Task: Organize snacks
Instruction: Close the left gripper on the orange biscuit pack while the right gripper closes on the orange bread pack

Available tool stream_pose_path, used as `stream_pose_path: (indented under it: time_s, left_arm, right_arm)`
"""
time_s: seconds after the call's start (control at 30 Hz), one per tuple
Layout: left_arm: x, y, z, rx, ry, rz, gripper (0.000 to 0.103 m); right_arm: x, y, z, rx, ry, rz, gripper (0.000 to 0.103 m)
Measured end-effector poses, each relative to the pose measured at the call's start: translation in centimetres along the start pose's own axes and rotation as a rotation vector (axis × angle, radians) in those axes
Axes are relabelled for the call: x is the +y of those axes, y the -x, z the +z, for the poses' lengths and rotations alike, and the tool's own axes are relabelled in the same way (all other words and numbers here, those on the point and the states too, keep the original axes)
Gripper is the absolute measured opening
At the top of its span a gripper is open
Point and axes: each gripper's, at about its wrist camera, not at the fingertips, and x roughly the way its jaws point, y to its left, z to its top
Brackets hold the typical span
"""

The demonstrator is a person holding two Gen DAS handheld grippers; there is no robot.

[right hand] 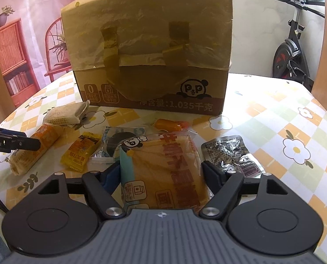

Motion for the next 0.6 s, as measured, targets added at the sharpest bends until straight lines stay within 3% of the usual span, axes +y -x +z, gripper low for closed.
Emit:
stream_pose_path:
  time_s: [0.23, 0.3, 0.33, 0.6]
  left_arm:
    - [0.16, -0.67, -0.10, 0.012, 0.016, 0.004, 0.067]
    - [0.32, -0.77, -0.14, 0.021, 0.021, -0.016, 0.047]
    - [0.34, -0.88, -0.18, 0.030, 0.021, -0.023, 0.044]
    - [0.49, -0.46, -0.40, 0.011, 0.033, -0.042, 0.039]
  right_arm:
    - [-0.08, 0.05, -0.04, -0.001, -0.005, 0.004, 0.078]
    - [-0.08, 0.04, -0.04, -0.001, -0.005, 0.004, 0.078]
    - [-0.08, 0.03, -0.04, -0.001, -0.005, 0.004, 0.078]
    - [-0.07, 0.01, -0.05, -0.001, -0.006, 0.004, 0.078]
